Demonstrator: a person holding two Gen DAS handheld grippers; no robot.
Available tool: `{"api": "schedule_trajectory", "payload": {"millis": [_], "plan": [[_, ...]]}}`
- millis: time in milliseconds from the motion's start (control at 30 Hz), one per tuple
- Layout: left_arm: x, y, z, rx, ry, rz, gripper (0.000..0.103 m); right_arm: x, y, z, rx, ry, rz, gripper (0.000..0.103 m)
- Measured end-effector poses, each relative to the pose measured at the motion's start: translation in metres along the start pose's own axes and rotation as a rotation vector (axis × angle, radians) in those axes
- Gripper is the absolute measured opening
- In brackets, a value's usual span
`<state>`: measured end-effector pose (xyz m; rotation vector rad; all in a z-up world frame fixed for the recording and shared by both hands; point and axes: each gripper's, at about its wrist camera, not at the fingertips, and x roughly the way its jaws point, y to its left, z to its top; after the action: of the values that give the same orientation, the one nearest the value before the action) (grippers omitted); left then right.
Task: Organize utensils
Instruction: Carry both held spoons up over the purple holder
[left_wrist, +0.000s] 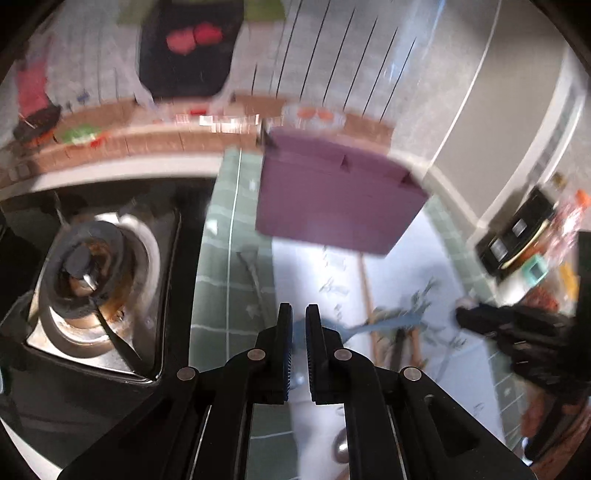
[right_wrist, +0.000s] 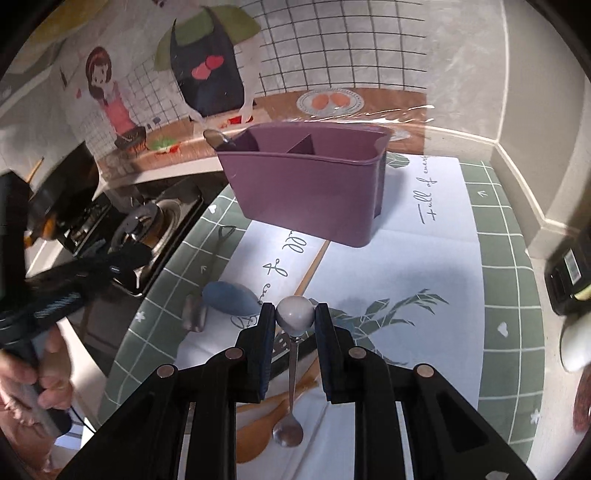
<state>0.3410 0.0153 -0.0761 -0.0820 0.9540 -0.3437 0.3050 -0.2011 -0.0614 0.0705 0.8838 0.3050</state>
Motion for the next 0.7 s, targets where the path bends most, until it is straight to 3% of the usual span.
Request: {"api": "schedule_trajectory", "payload": {"millis": [233,267,333,467,633,667,700], "plan": [[0.067,0.016,0.027,-0.035,0.287,0.012,0.009,-0.013,-0.005,-0.002,0.009,-0.031,0.002,0.020],[0.072,0.014,0.030,-0.023,0.300,0.031,0.011,-0.013,-0.005,-0.003,0.009,-0.034,0.006,0.020],[0.086,0.006,0.038,0.023,0.340,0.147,0.021,-0.013,-0.005,-0.004,0.009,-0.037,0.013,0.020],[0.107,0.000,0.045,0.038,0.404,0.232,0.027,-0.012,-0.006,-0.004,0.016,-0.042,0.024,0.020],[0.113,-0.007,0.042,0.055,0.365,0.273,0.026,-0.012,-0.006,-0.005,0.017,-0.047,0.023,0.020],[0.111,-0.007,0.039,0.049,0.346,0.259,0.021,-0.013,-0.006,-0.005,0.016,-0.049,0.021,0.020],[0.108,-0.005,0.034,0.036,0.322,0.235,0.008,-0.014,-0.005,-0.005,0.015,-0.052,0.018,0.020]]}}
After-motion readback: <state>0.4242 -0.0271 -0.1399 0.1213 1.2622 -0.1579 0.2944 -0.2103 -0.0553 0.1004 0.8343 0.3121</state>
